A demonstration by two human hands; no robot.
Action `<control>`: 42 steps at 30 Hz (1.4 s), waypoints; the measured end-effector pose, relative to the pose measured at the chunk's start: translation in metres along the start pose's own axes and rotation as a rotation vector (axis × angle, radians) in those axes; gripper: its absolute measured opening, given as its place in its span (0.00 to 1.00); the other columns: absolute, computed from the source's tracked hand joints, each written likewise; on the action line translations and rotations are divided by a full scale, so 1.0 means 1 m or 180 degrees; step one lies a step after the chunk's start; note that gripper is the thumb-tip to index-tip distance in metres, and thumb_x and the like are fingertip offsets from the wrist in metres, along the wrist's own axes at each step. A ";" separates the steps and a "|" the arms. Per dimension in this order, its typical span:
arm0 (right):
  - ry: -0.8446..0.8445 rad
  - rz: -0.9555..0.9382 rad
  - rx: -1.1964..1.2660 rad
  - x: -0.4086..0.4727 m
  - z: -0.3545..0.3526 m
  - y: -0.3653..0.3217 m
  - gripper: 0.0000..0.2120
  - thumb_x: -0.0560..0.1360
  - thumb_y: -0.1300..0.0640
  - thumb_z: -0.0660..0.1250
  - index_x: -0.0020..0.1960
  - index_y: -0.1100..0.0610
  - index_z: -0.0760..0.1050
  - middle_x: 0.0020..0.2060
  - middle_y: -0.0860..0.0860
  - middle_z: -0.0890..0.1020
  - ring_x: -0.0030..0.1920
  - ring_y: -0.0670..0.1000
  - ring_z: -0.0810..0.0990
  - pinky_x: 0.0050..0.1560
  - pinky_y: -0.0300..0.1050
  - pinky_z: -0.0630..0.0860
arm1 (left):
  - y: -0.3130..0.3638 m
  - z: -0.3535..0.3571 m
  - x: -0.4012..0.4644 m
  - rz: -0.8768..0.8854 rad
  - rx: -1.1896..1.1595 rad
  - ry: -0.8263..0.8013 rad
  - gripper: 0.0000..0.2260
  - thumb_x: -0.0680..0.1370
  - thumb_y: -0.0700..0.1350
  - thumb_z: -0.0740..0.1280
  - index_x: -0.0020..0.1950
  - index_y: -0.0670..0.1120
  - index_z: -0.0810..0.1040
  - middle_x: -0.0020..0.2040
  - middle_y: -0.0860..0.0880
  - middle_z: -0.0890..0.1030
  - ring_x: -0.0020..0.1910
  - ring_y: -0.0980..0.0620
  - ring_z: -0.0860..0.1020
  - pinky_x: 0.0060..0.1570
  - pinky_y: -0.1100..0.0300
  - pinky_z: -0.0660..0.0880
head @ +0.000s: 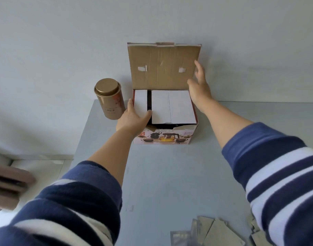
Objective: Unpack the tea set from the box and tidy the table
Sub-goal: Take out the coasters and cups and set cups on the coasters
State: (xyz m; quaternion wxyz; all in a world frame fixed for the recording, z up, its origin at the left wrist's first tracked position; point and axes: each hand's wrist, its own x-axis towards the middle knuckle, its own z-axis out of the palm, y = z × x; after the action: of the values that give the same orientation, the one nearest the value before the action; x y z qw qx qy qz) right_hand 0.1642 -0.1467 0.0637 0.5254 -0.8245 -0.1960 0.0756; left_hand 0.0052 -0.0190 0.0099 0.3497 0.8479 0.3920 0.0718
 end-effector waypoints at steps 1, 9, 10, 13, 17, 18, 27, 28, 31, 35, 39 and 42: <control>-0.0162 0.0108 -0.0090 0.007 0.004 0.001 0.31 0.78 0.62 0.53 0.77 0.44 0.48 0.76 0.48 0.60 0.56 0.56 0.77 0.36 0.40 0.68 | 0.001 0.000 0.002 -0.0049 0.0026 -0.0019 0.36 0.74 0.63 0.60 0.78 0.53 0.51 0.64 0.48 0.76 0.54 0.44 0.78 0.50 0.49 0.78; -0.0544 0.0583 -0.0534 0.027 0.019 0.017 0.41 0.76 0.59 0.58 0.75 0.36 0.36 0.73 0.57 0.61 0.43 0.53 0.77 0.44 0.44 0.75 | 0.006 -0.004 0.003 -0.0168 -0.0121 0.0057 0.27 0.77 0.60 0.54 0.75 0.56 0.59 0.53 0.49 0.77 0.50 0.43 0.75 0.50 0.52 0.74; -0.0575 0.0597 -0.0518 0.027 0.017 0.018 0.41 0.75 0.58 0.59 0.75 0.36 0.36 0.73 0.57 0.59 0.43 0.52 0.77 0.45 0.45 0.75 | 0.008 -0.005 0.001 -0.0128 -0.0227 0.0004 0.24 0.77 0.60 0.52 0.72 0.57 0.63 0.53 0.49 0.77 0.50 0.44 0.75 0.50 0.52 0.74; -0.0698 0.0580 -0.0708 0.018 0.009 0.020 0.41 0.75 0.51 0.64 0.77 0.40 0.39 0.74 0.57 0.57 0.60 0.56 0.73 0.55 0.45 0.72 | 0.010 -0.014 -0.006 -0.0376 -0.1334 -0.0356 0.15 0.78 0.59 0.50 0.53 0.54 0.72 0.50 0.46 0.79 0.49 0.44 0.78 0.53 0.47 0.77; -0.1089 0.0532 -0.1682 -0.014 0.006 0.030 0.50 0.66 0.32 0.68 0.77 0.40 0.41 0.77 0.51 0.36 0.77 0.61 0.47 0.73 0.60 0.58 | -0.007 -0.029 -0.009 -0.0976 -0.2118 -0.0738 0.12 0.82 0.51 0.56 0.63 0.48 0.68 0.49 0.46 0.79 0.46 0.47 0.80 0.47 0.49 0.79; -0.1267 0.0501 -0.1976 -0.025 0.007 0.032 0.53 0.63 0.28 0.67 0.76 0.39 0.40 0.76 0.49 0.32 0.77 0.62 0.41 0.73 0.64 0.55 | -0.013 -0.028 -0.008 -0.0937 -0.2020 -0.0692 0.15 0.81 0.51 0.58 0.66 0.48 0.66 0.50 0.46 0.79 0.44 0.47 0.80 0.46 0.49 0.80; -0.1319 0.0035 -0.2608 -0.063 -0.003 0.037 0.51 0.65 0.30 0.67 0.77 0.42 0.42 0.78 0.50 0.42 0.76 0.64 0.46 0.70 0.62 0.60 | -0.017 0.007 -0.018 0.0000 0.0266 0.0531 0.20 0.82 0.53 0.50 0.54 0.46 0.80 0.57 0.45 0.77 0.54 0.45 0.74 0.55 0.48 0.74; -0.1080 -0.0171 -0.2440 -0.064 -0.005 0.041 0.45 0.69 0.32 0.65 0.77 0.44 0.46 0.77 0.51 0.49 0.74 0.62 0.54 0.68 0.58 0.63 | -0.013 0.008 -0.020 0.0001 0.0337 0.0503 0.22 0.82 0.54 0.48 0.49 0.46 0.80 0.51 0.44 0.79 0.48 0.45 0.76 0.51 0.48 0.76; -0.0047 -0.0295 -0.0968 -0.069 -0.017 0.042 0.27 0.76 0.42 0.58 0.72 0.51 0.64 0.67 0.55 0.72 0.59 0.53 0.74 0.55 0.39 0.72 | -0.006 0.007 -0.022 -0.0039 0.0434 0.0507 0.20 0.82 0.56 0.50 0.46 0.48 0.79 0.40 0.47 0.80 0.39 0.48 0.78 0.36 0.56 0.75; 0.1202 0.1190 0.1813 -0.067 -0.030 0.053 0.12 0.79 0.53 0.59 0.58 0.56 0.75 0.49 0.55 0.81 0.48 0.54 0.79 0.47 0.41 0.73 | -0.001 0.004 -0.018 0.0028 0.0603 0.0668 0.16 0.83 0.49 0.53 0.51 0.46 0.80 0.42 0.47 0.79 0.39 0.48 0.77 0.35 0.57 0.73; 0.1172 0.2081 0.3017 -0.074 -0.034 0.074 0.11 0.80 0.58 0.59 0.62 0.55 0.70 0.44 0.52 0.79 0.40 0.50 0.79 0.49 0.47 0.77 | 0.001 0.005 -0.016 0.0014 0.0745 0.0715 0.16 0.83 0.48 0.54 0.54 0.45 0.80 0.44 0.46 0.79 0.41 0.47 0.78 0.40 0.55 0.76; 0.0940 0.2824 0.2808 -0.084 -0.027 0.086 0.04 0.78 0.57 0.64 0.50 0.57 0.74 0.36 0.50 0.79 0.32 0.46 0.73 0.33 0.40 0.73 | 0.002 0.005 -0.014 -0.0045 0.0753 0.0621 0.15 0.83 0.48 0.54 0.56 0.45 0.79 0.46 0.45 0.80 0.43 0.46 0.79 0.43 0.53 0.78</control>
State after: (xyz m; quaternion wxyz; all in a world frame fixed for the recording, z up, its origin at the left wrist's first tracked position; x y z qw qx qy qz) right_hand 0.1172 -0.2350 -0.0083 0.7554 -0.5354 0.2876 0.2449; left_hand -0.0013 -0.0329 0.0103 0.2081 0.8693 0.4359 0.1046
